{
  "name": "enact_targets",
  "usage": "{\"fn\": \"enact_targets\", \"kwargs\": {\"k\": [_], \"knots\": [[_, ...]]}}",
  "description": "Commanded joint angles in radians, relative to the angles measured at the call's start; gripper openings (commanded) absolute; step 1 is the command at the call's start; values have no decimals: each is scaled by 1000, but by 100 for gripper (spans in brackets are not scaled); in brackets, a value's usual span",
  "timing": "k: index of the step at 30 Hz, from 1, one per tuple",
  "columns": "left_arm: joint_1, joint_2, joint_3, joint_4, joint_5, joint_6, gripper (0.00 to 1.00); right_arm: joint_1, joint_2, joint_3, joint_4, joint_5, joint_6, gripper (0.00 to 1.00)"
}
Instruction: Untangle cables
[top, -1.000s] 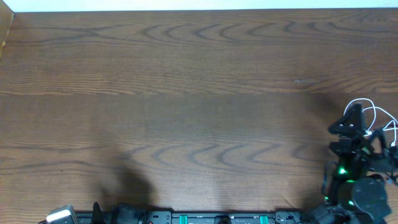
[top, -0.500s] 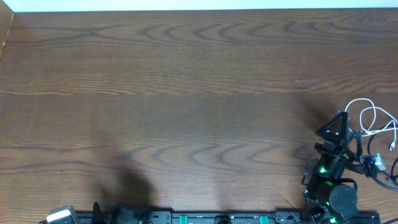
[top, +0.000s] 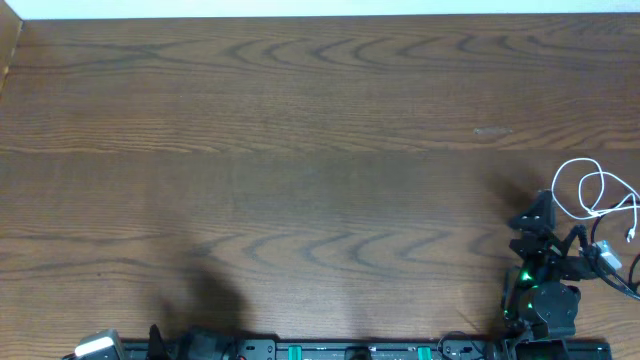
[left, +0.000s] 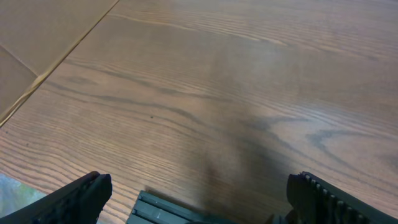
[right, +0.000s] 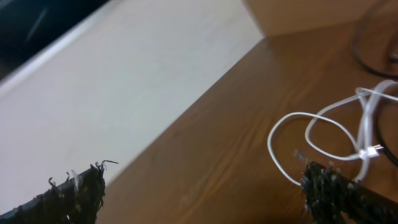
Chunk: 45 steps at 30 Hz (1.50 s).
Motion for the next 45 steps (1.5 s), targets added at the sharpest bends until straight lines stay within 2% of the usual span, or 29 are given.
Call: {"fn": "enact_targets", "kwargs": {"k": [1, 6, 12, 44, 45], "knots": [[1, -2, 0, -78, -6, 2, 95, -7, -6, -1, -5, -214, -215, 99], [1, -2, 0, -78, -6, 2, 95, -6, -6, -1, -24, -341, -435, 99], [1, -2, 0, -78, -6, 2, 95, -6, 12, -1, -24, -332, -529, 99], [1, -2, 0, -78, -7, 2, 95, -6, 55, -1, -23, -323, -528, 99], [1, -2, 2, -77, -11, 2, 99, -6, 55, -1, -23, -323, -528, 99]]}}
